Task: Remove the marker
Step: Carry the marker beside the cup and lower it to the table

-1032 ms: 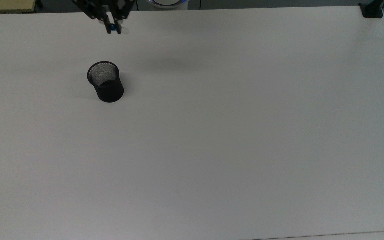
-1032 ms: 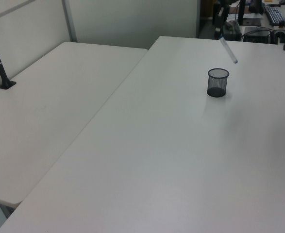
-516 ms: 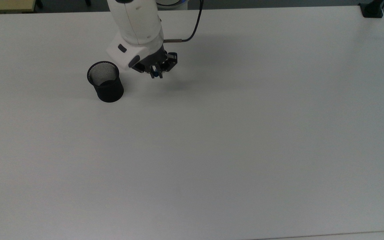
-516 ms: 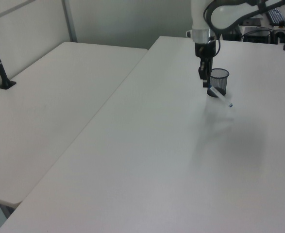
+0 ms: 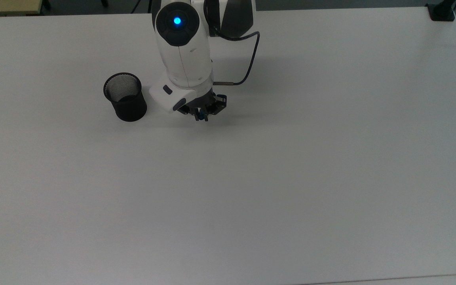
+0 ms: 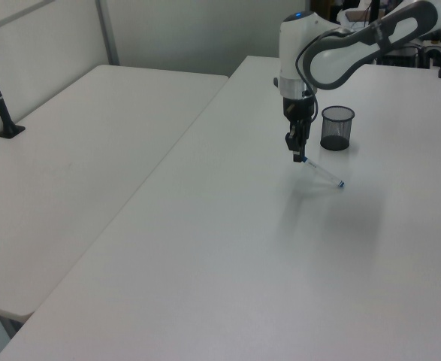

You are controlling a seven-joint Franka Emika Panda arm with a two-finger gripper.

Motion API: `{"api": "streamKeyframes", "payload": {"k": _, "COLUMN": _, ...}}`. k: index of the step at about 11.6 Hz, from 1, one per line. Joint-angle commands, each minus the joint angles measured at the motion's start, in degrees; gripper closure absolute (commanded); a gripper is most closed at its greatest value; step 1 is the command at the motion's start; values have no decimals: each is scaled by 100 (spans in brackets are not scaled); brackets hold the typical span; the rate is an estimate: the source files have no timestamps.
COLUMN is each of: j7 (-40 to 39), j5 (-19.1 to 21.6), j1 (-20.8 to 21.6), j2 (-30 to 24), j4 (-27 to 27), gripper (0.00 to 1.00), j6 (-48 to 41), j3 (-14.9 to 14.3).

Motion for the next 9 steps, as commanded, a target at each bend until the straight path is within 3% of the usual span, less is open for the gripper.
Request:
{"api": "streamKeyframes", "payload": {"k": 1, "j7": 502, "j5": -192, "j1": 270, "j2": 433, "j4": 76, "gripper": 88, "j6": 864, "j3": -32}}
{"api": "streamKeyframes", "payload": {"k": 2, "j7": 582, "j5": -306, "j1": 288, "j2": 469, "j4": 76, "gripper": 81, "j6": 963, "j3": -32}}
{"api": "streamKeyframes", "payload": {"k": 3, "j7": 600, "j5": -325, "j1": 288, "j2": 469, "j4": 76, "gripper": 68, "j6": 973, "j3": -32}}
{"api": "streamKeyframes", "payload": {"k": 4, "j7": 600, "j5": -325, "j1": 288, "j2": 452, "j4": 76, "gripper": 44, "j6": 955, "j3": -32}}
{"api": "streamKeyframes", "payload": {"k": 7, "j7": 600, "j5": -325, "j1": 280, "j2": 373, "j4": 85, "gripper": 18, "j6": 911, "j3": -41}}
{"api": "streamKeyframes", "payload": {"k": 9, "j7": 600, "j5": -325, "j1": 271, "j2": 259, "j4": 93, "gripper": 6, "j6": 885, "j3": -41}}
